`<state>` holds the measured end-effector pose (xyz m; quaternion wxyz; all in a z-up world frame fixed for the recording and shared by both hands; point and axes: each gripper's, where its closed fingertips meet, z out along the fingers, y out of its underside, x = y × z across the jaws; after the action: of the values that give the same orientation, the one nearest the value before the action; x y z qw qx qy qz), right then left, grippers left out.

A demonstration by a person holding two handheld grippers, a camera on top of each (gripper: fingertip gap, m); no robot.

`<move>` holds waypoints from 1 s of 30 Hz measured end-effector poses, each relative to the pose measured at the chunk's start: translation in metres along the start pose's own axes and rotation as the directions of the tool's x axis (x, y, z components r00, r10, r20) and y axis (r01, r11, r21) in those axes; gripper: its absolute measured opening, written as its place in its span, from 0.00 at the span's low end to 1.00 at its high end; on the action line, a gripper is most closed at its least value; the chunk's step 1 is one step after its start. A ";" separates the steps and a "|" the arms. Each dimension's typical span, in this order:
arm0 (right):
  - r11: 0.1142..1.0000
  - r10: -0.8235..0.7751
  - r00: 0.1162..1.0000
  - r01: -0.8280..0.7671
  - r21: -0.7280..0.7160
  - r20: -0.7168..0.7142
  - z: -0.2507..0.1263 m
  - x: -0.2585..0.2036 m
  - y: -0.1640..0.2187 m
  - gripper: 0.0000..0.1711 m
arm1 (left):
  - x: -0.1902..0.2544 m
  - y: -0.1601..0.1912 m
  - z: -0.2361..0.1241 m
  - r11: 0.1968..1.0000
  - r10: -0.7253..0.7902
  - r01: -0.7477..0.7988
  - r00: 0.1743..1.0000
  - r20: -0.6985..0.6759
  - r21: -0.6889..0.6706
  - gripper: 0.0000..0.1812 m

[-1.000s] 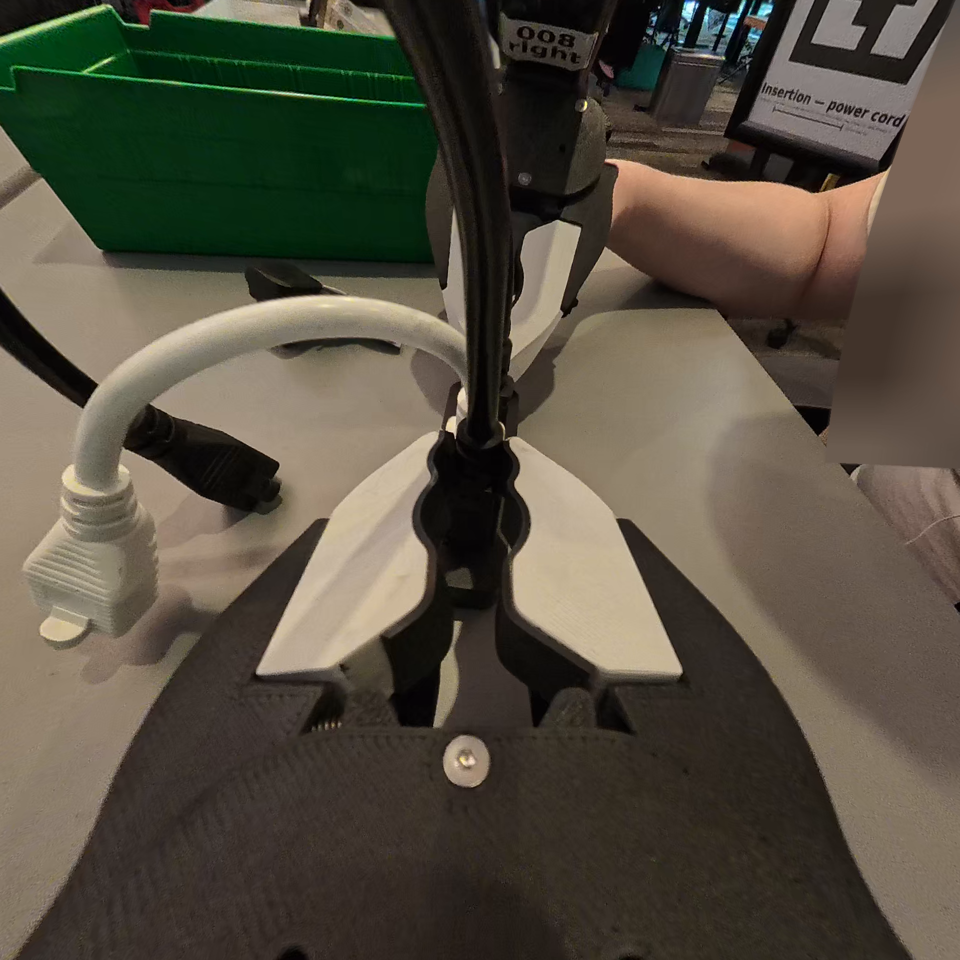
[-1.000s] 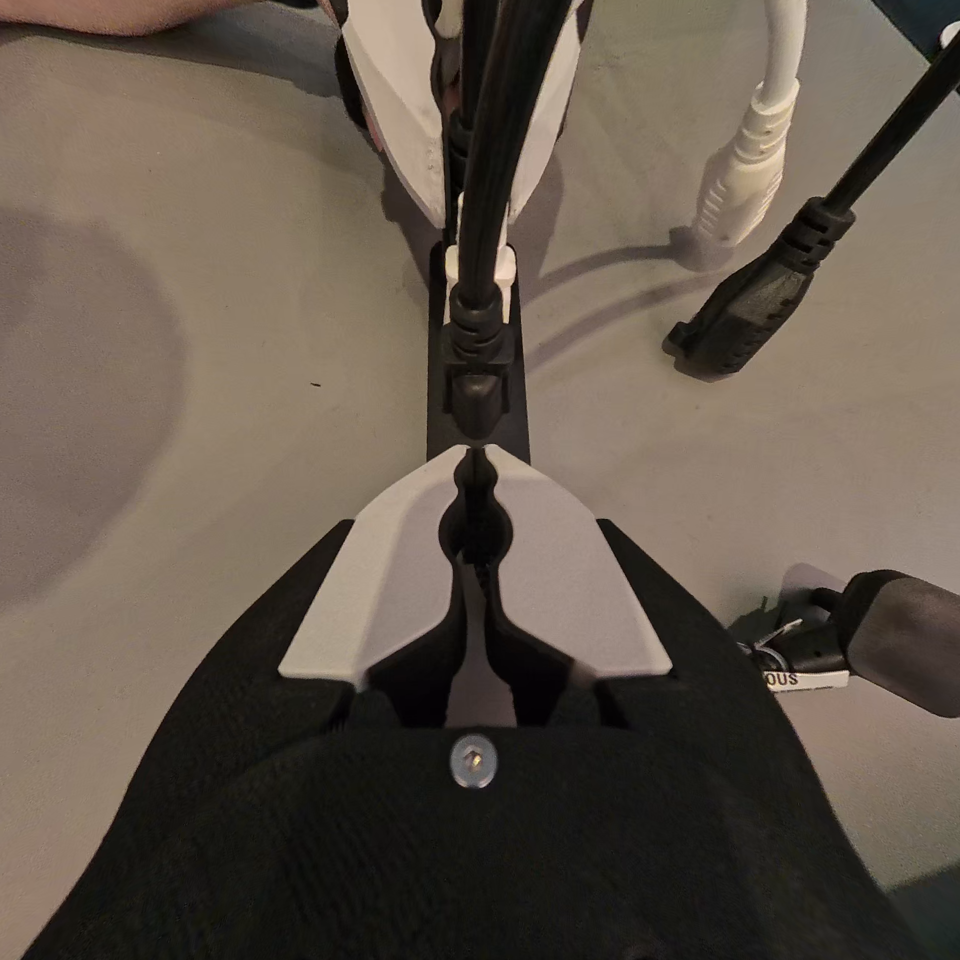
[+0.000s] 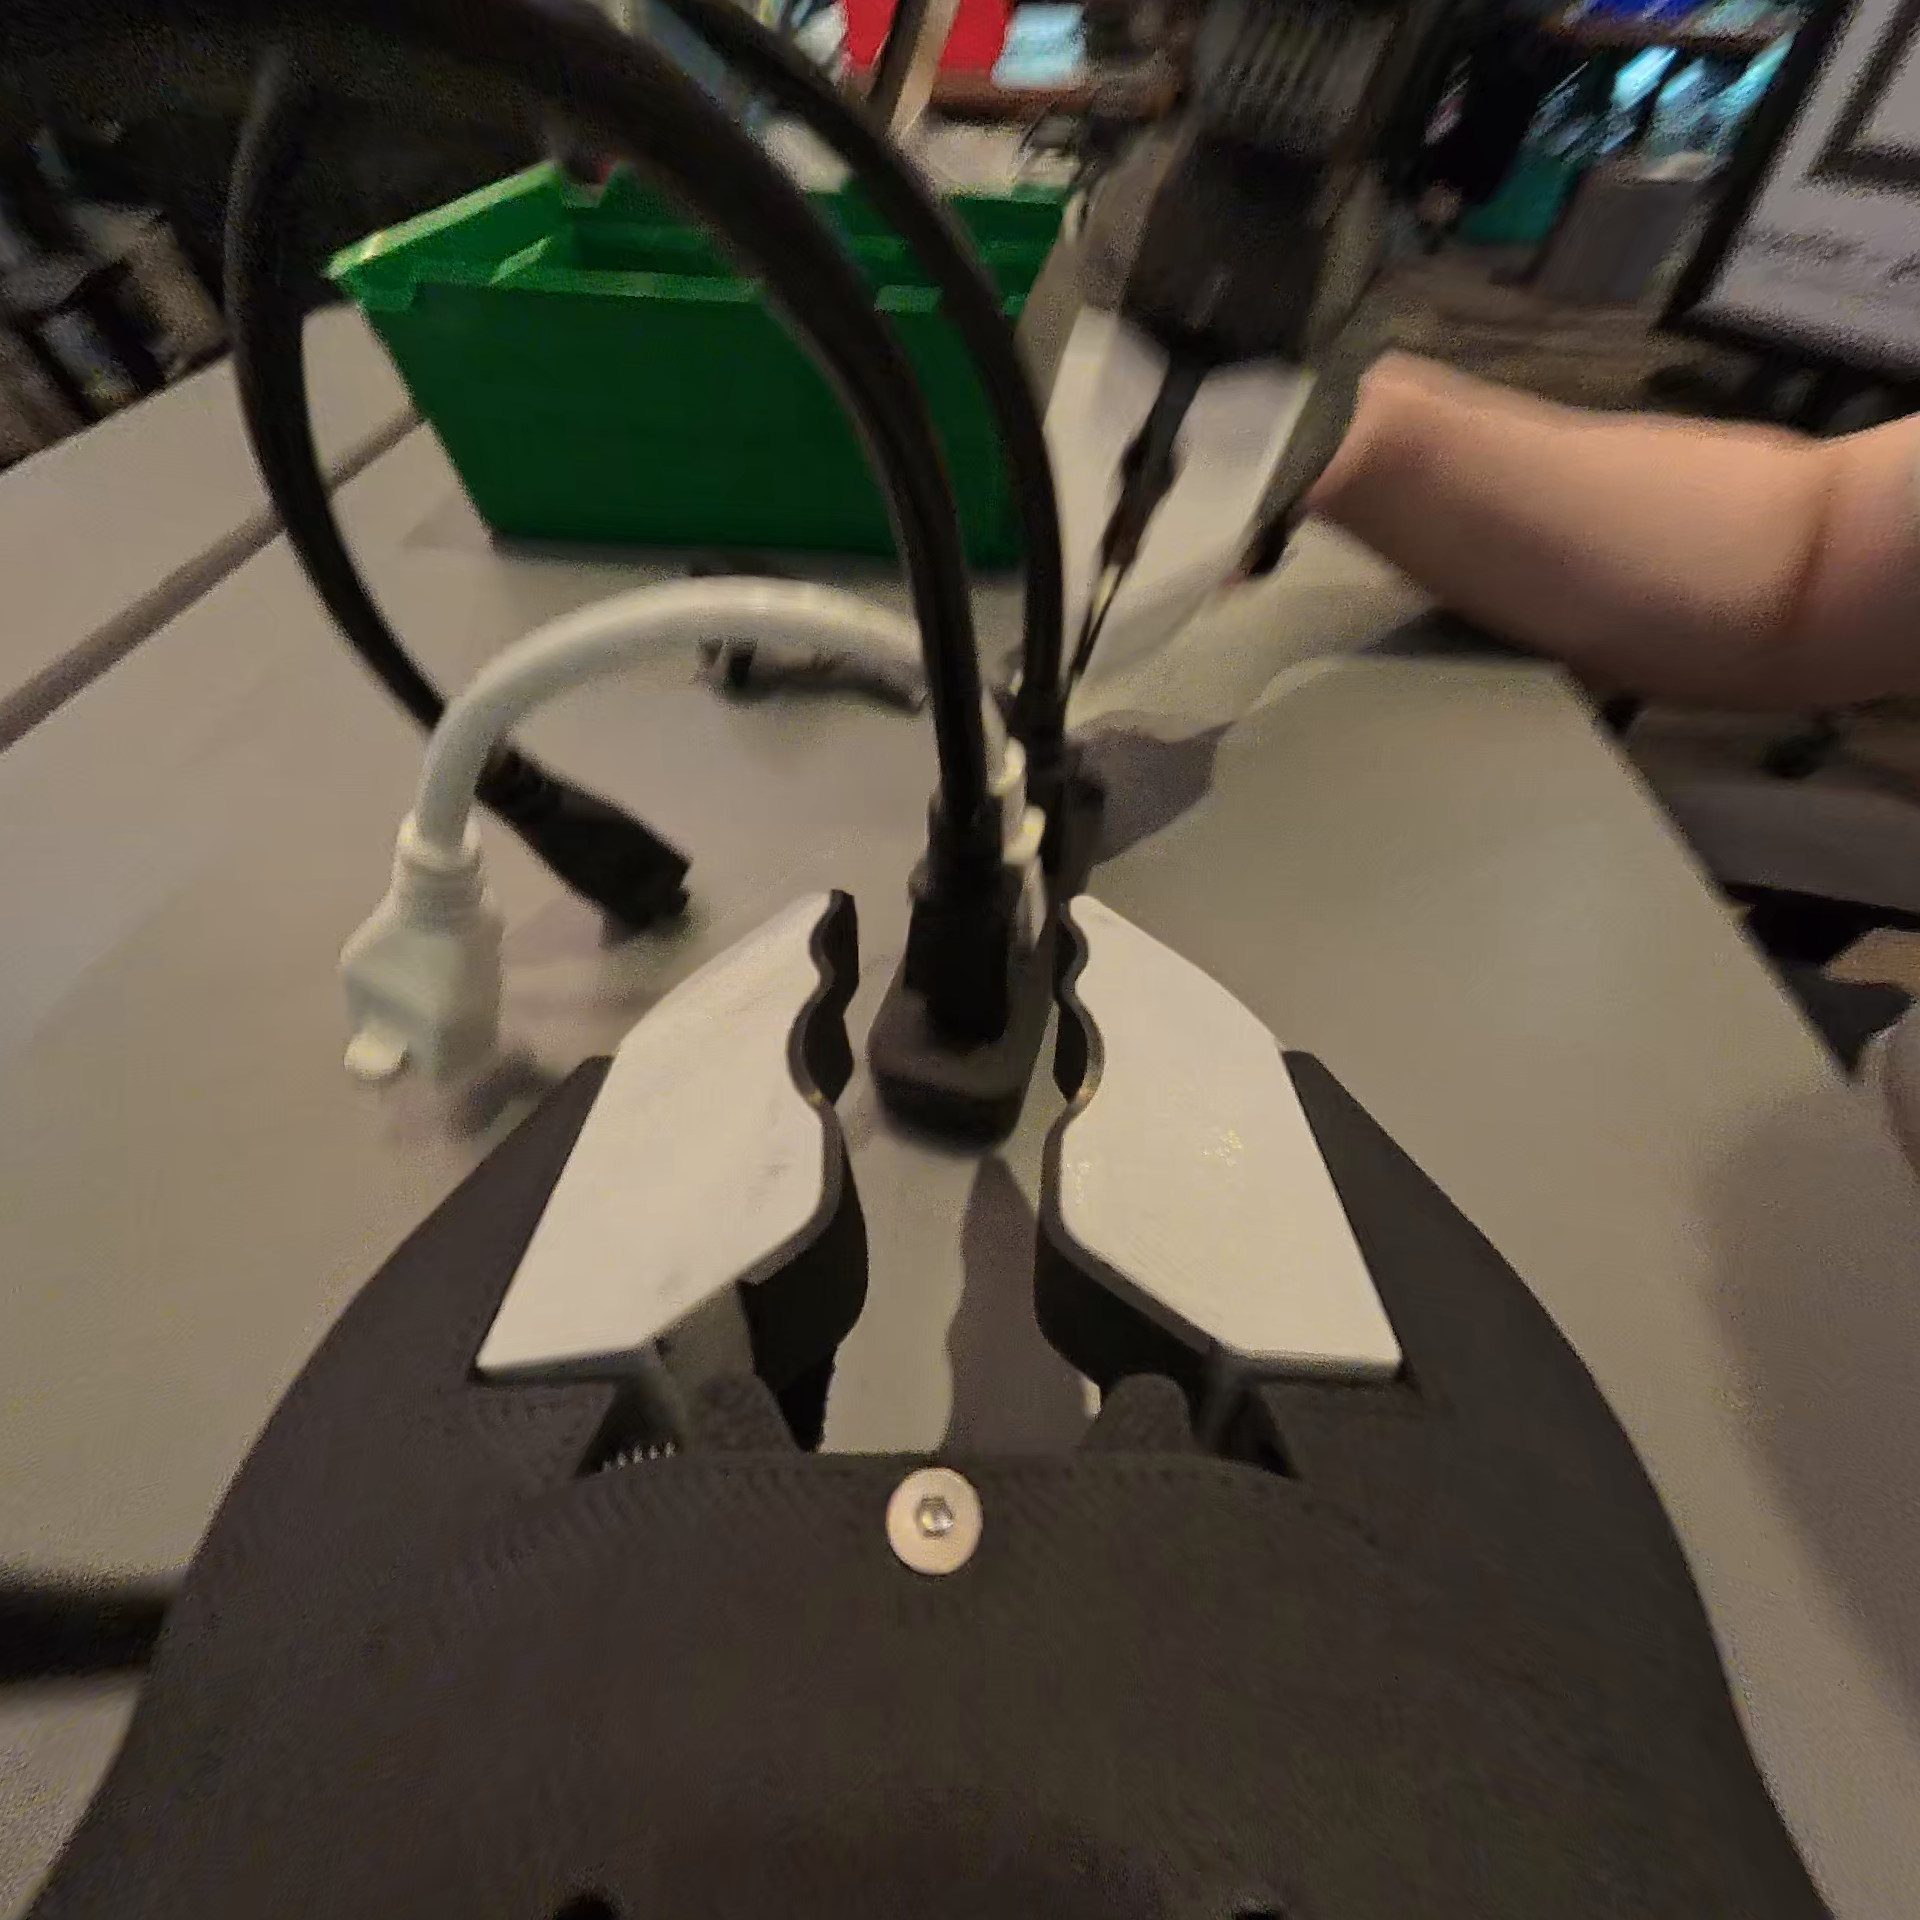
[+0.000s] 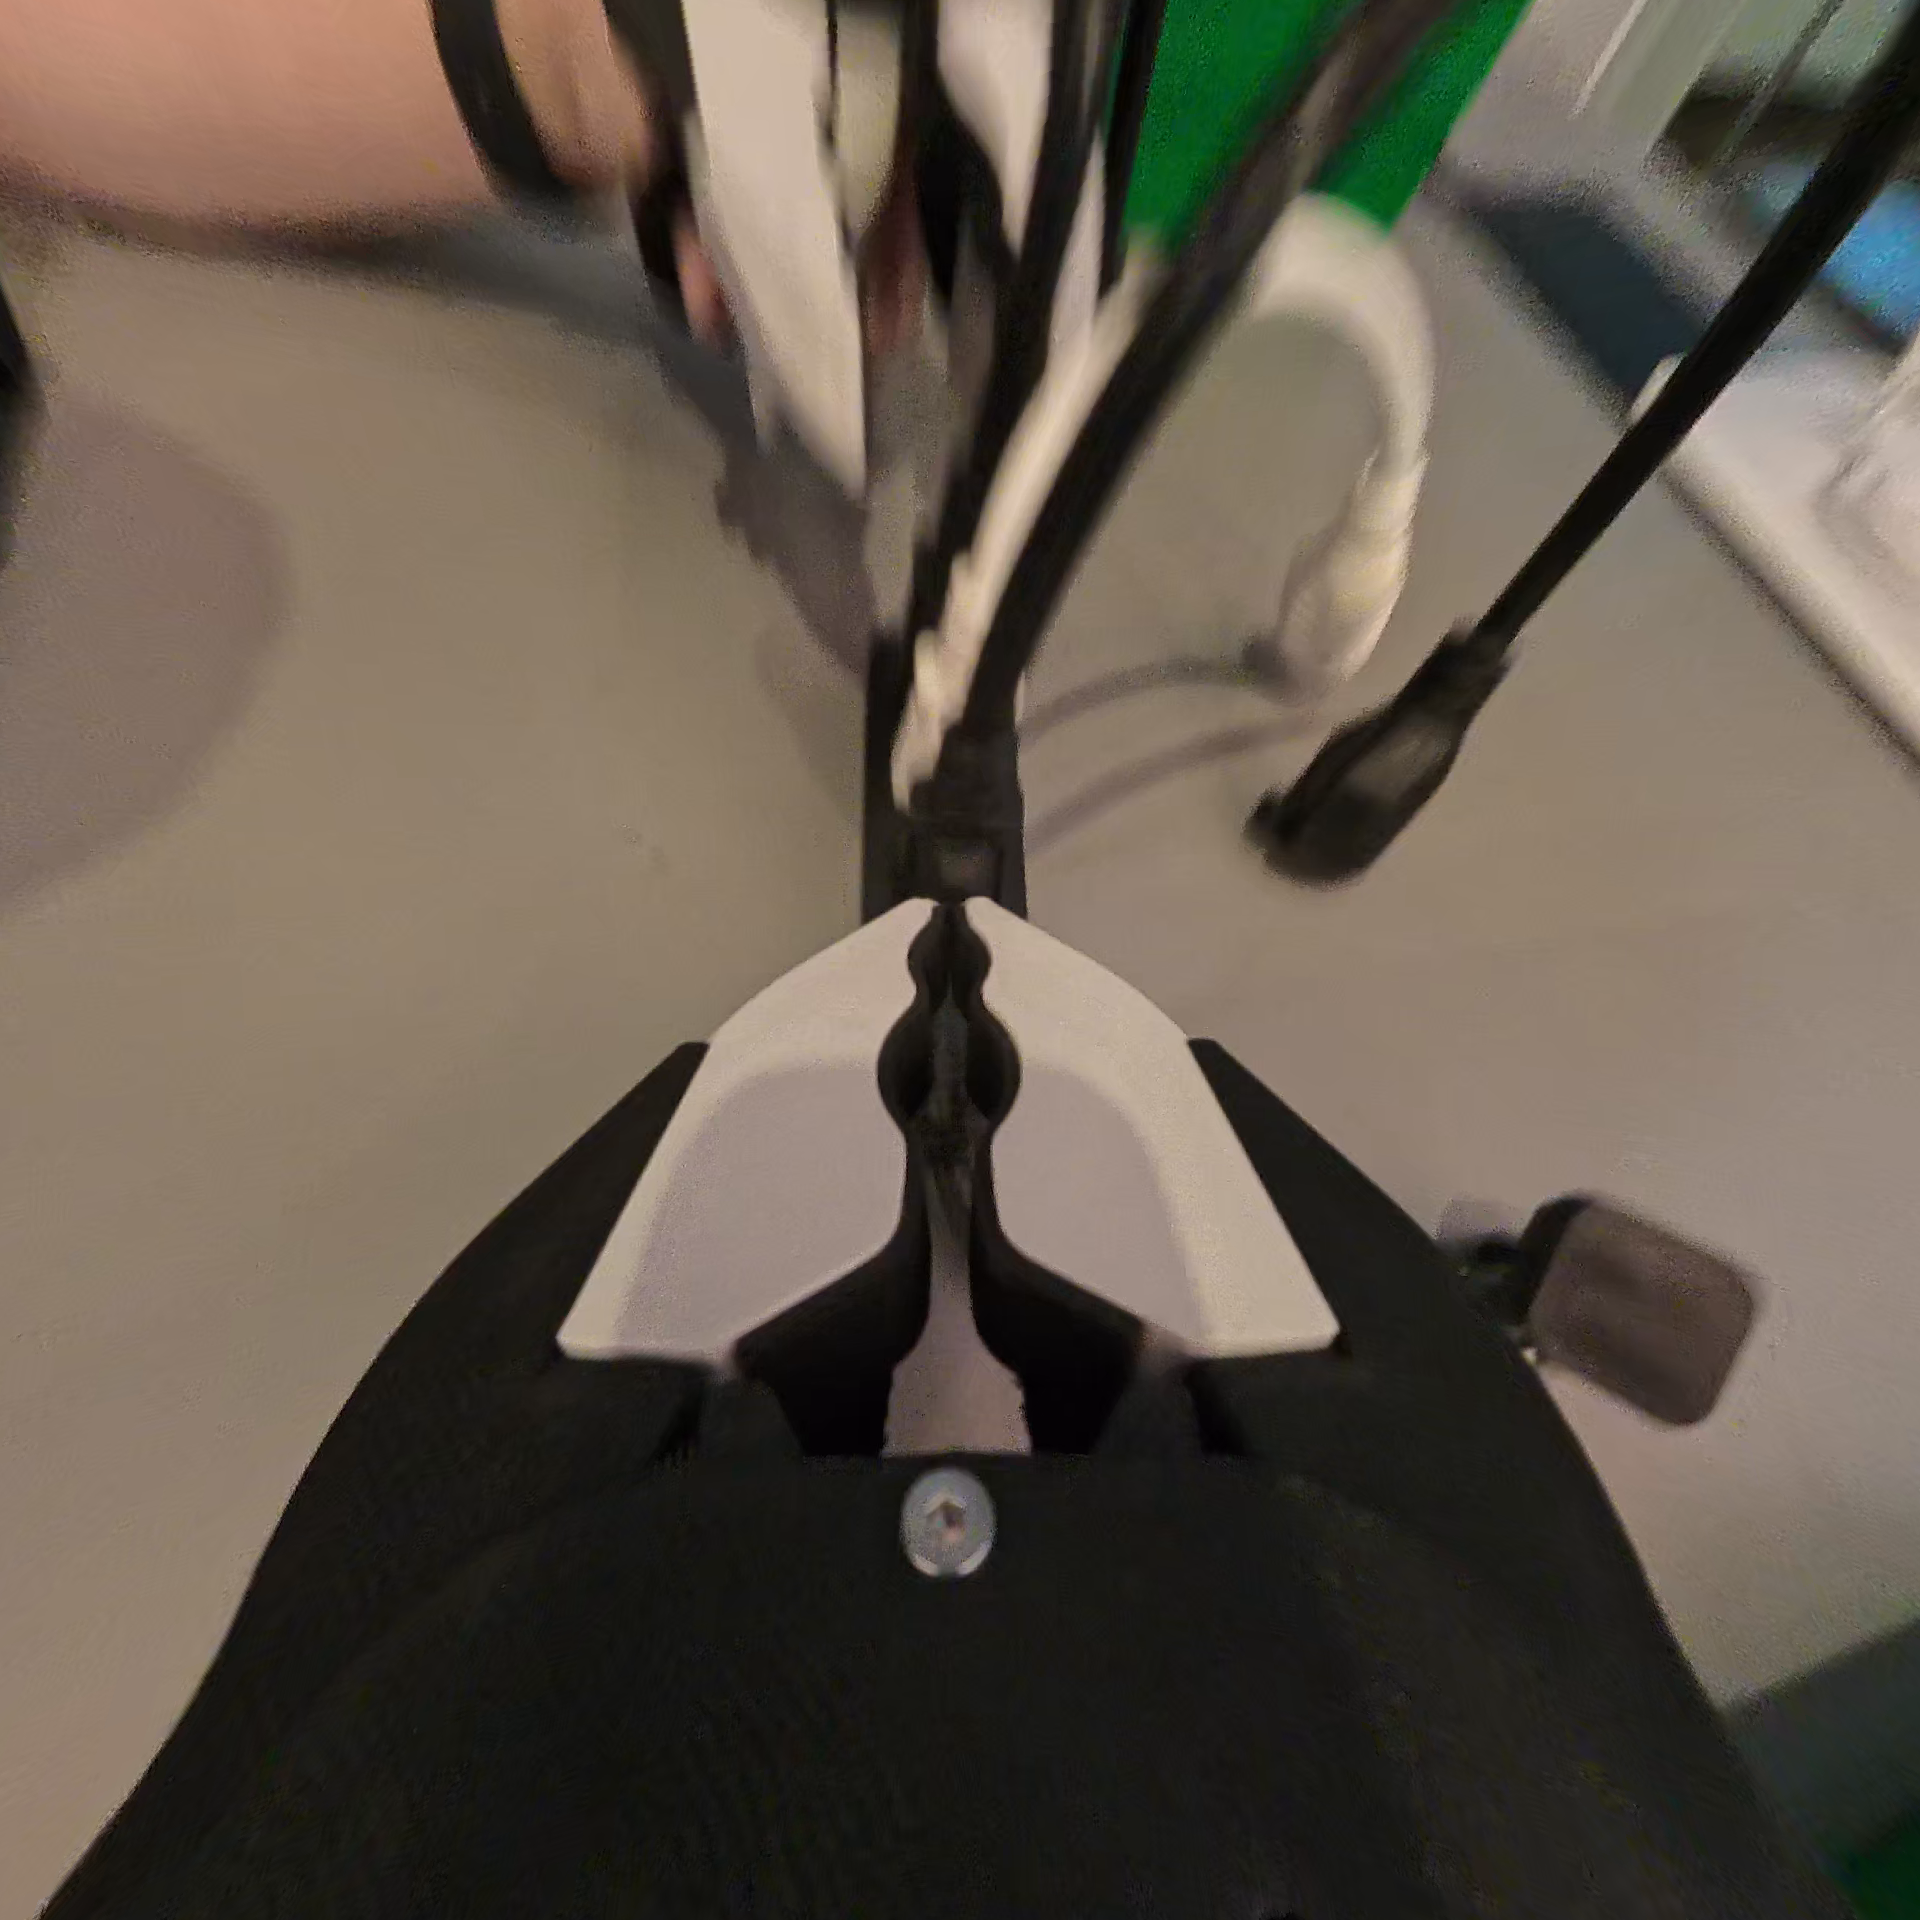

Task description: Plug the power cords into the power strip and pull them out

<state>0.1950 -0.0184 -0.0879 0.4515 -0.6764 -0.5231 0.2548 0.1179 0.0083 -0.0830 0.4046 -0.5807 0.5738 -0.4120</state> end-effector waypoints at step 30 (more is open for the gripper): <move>0.660 0.156 0.968 0.045 -0.750 0.196 0.058 0.005 -0.078 0.19 | -0.001 0.005 -0.022 0.992 -0.063 0.053 0.994 0.085 0.117 0.16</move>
<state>0.1120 0.0099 -0.0455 0.0574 -0.7812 -0.6116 0.1116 0.0952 0.0090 -0.0803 0.4500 -0.5906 0.5136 -0.4300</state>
